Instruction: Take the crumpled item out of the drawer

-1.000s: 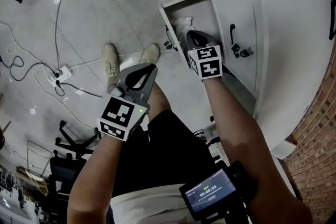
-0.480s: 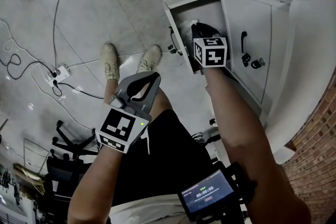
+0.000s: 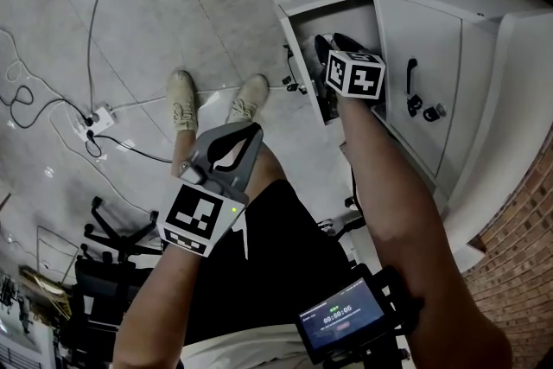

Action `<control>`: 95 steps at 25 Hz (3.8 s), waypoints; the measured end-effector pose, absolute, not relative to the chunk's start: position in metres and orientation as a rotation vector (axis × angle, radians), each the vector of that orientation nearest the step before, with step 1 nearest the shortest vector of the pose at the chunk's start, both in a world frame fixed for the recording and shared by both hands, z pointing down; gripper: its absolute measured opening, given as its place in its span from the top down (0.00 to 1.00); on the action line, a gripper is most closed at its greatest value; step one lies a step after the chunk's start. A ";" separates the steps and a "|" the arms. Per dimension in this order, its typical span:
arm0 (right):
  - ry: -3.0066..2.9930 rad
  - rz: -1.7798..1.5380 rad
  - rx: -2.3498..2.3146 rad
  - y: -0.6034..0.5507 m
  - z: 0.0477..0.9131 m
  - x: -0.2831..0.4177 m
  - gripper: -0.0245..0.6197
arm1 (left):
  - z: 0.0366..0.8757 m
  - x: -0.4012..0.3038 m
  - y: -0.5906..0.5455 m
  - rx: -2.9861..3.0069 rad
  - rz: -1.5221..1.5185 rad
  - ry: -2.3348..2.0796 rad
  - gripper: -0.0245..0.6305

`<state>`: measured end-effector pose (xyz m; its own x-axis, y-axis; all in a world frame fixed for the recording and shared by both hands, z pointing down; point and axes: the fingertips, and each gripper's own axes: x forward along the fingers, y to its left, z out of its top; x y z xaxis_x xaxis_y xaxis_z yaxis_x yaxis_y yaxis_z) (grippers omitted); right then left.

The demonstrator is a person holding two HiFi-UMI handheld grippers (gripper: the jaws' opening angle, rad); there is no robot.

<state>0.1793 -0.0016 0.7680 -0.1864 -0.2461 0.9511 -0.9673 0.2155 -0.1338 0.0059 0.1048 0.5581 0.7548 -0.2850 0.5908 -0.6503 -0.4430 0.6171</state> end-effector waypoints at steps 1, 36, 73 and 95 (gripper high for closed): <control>-1.606 1.052 1.161 0.000 0.771 0.179 0.67 | 0.559 0.005 0.106 2.043 0.509 -0.703 0.96; -1.683 0.591 1.208 -0.002 0.664 0.156 0.91 | 0.505 -0.016 0.115 2.179 0.592 -0.578 0.96; -1.888 0.604 1.467 0.084 0.441 0.116 0.91 | 0.382 -0.052 0.118 2.304 0.555 -0.553 0.96; -2.058 0.528 1.688 0.079 0.267 0.129 0.91 | 0.262 -0.033 0.097 2.449 0.539 -0.483 0.96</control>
<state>0.1288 0.0789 0.2673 -0.1710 -0.8202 0.5459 -0.9817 0.1890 -0.0236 -0.0335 0.0972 0.2620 0.8529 -0.2150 0.4757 -0.4492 -0.7665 0.4590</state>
